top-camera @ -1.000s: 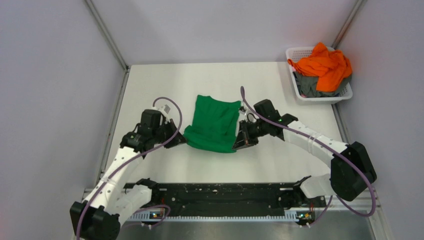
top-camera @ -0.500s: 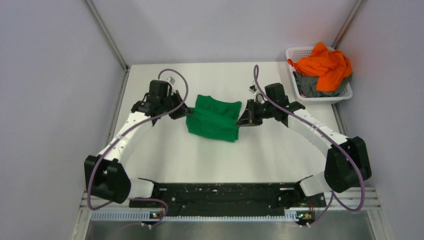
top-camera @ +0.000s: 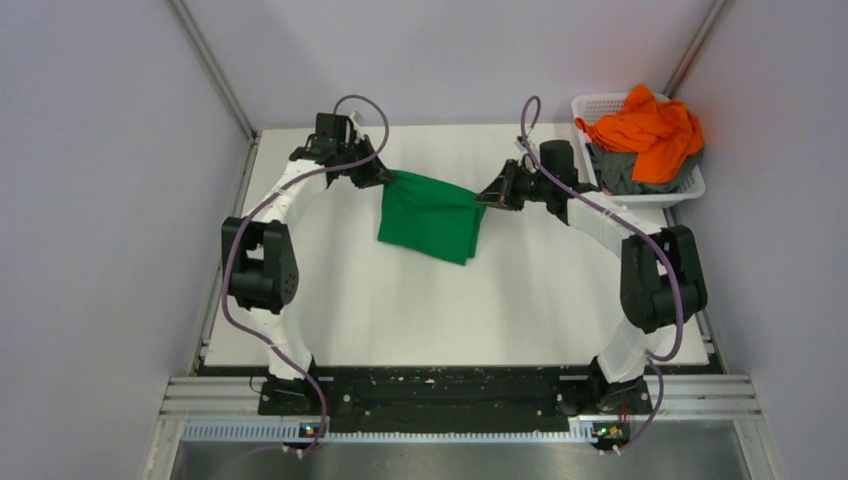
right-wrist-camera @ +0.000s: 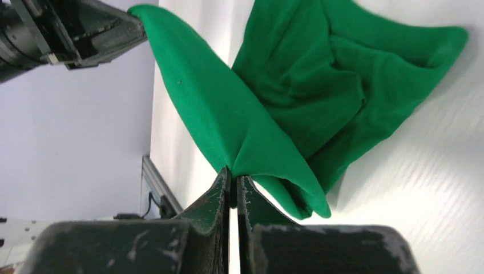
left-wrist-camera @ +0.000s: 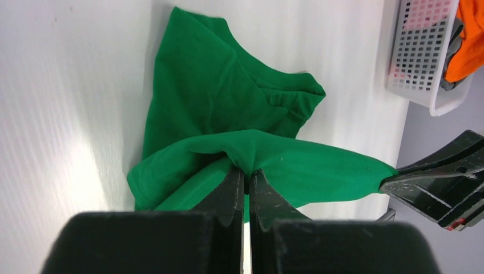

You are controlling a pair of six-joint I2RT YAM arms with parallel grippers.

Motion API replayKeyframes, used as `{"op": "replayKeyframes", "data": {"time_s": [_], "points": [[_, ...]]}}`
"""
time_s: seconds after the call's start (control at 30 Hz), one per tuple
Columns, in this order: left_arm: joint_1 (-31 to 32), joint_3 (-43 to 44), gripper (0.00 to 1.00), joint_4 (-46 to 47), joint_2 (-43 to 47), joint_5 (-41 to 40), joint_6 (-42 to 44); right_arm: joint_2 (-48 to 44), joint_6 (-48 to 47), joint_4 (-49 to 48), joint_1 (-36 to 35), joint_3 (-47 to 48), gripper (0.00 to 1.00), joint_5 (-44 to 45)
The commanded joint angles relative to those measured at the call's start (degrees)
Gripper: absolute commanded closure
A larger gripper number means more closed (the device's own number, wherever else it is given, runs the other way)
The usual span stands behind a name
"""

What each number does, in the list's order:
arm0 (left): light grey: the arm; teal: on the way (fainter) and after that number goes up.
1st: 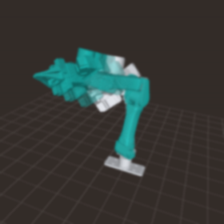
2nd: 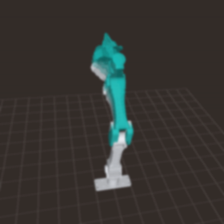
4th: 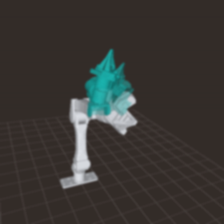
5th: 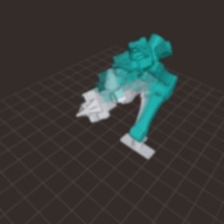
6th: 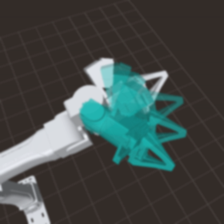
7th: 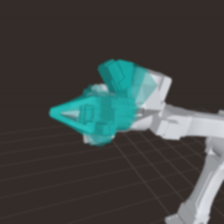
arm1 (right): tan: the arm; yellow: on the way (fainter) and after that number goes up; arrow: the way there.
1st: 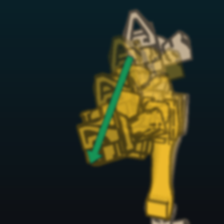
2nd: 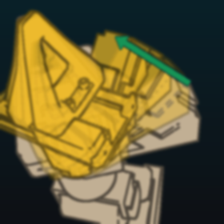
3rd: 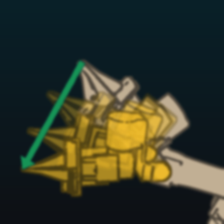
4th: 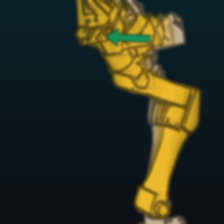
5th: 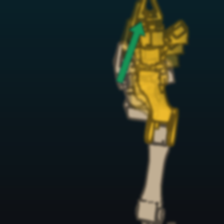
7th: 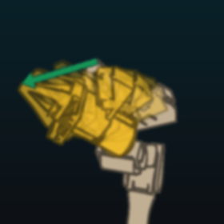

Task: Fold and stack the t-shirts
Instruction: Fold the long partially folded tshirt into a neat square

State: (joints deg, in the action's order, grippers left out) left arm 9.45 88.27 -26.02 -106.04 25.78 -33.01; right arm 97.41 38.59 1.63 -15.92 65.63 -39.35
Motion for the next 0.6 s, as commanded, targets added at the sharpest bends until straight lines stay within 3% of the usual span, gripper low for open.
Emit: {"op": "replayKeyframes", "data": {"time_s": [0.0, 0.17, 0.3, 0.37, 0.4, 0.43, 0.53, 0.57], "points": [[-0.64, 8.12, 1.00, 1.55, -5.60, 1.47, 2.59, 4.38, 1.51, -7.32, 3.62, 3.75, 1.00, 3.23], [-0.75, 15.35, 1.00, 0.80, -14.41, 3.70, 3.59, 13.09, 1.31, -12.46, 5.82, 6.26, 1.00, 0.75], [-0.84, 24.61, 0.99, 0.08, -24.18, 1.43, 2.90, 19.99, -0.87, -15.02, 6.21, 11.21, 1.00, 4.69], [-0.84, 31.39, 0.88, -2.28, -29.54, 0.58, 2.34, 24.15, -2.79, -13.75, 6.24, 15.83, 1.00, 8.47], [-0.84, 35.00, 0.81, -3.65, -32.10, 0.51, 2.04, 26.05, -3.49, -11.20, 6.23, 19.03, 0.95, 9.75], [-0.84, 38.01, 0.73, -5.64, -33.90, 0.73, 1.92, 27.83, -4.35, -8.55, 6.24, 21.85, 0.73, 9.98], [-0.76, 40.32, 0.38, -6.33, -34.63, 1.40, 1.71, 28.33, -5.84, -5.61, 6.03, 24.97, 0.31, 11.36], [-0.71, 39.40, 0.27, -5.92, -33.56, 0.96, 1.92, 27.57, -6.60, -4.52, 6.02, 25.28, 0.13, 12.29]]}}
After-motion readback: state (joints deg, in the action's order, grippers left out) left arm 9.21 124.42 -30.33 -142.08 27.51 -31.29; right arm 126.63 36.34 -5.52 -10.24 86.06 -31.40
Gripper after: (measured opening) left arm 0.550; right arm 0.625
